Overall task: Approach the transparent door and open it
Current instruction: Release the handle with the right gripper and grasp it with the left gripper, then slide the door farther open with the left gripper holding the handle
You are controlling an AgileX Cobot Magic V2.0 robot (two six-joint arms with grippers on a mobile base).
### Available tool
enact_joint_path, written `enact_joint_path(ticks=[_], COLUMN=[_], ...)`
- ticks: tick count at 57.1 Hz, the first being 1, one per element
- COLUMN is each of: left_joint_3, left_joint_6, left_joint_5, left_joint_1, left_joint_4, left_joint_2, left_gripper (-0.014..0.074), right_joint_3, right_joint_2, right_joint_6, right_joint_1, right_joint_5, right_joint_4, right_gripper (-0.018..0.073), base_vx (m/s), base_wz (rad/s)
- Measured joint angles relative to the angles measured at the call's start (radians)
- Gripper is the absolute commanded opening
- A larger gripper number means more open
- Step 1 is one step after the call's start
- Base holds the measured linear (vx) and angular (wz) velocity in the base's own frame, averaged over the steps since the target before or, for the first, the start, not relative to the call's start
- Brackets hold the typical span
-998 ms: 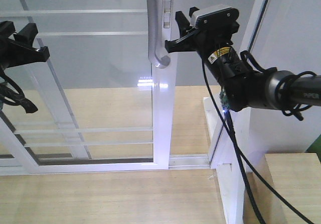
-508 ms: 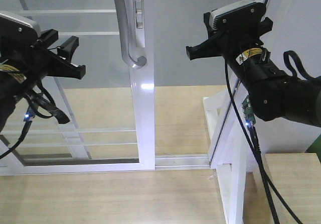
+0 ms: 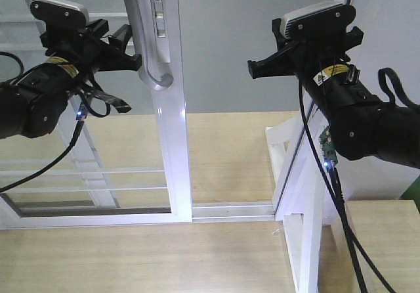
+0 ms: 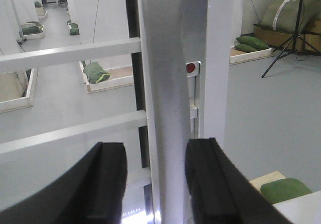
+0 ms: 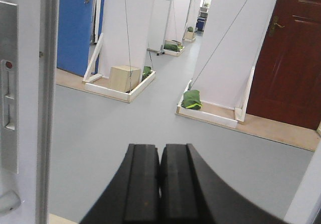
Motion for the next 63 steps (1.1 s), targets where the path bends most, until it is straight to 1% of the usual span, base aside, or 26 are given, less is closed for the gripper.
enact_joint_path(ticks=[11,32,40,53,58,63], left_joint_3=[-0.095,-0.210,-0.238,-0.241,-0.241,-0.241], left_joint_6=[-0.006,-0.007,-0.007,-0.007,-0.007,-0.006], left_joint_5=[0.035,0.080,0.110,0.115,0.115,0.115], left_joint_1=[0.000,0.000,0.000,0.000,0.000,0.000], left_joint_4=[0.000,0.000,0.000,-0.001,-0.001,-0.018], left_joint_2=[0.073,0.165,0.185,0.187,0.187,0.187], left_gripper=[0.0418,0.0407,0.0363,0.0248,0.0225,0.0223], right_joint_3=[0.000,0.000,0.000,0.000,0.000,0.000], right_joint_2=[0.000,0.000,0.000,0.000,0.000,0.000], right_joint_6=[-0.010,-0.027,-0.028,-0.028,-0.028,-0.028], right_joint_1=[0.000,0.000,0.000,0.000,0.000,0.000], right_joint_5=[0.000,0.000,-0.001,-0.001,-0.001,-0.001], right_joint_4=[0.001,0.002,0.002,0.004,0.004,0.004], right_gripper=[0.0116,0.0116,0.0116,0.0116,0.0116,0.0116], base_vx=[0.00,0.00,0.00,0.00,0.00,0.00], base_wz=[0.00,0.00,0.00,0.00,0.00,0.00])
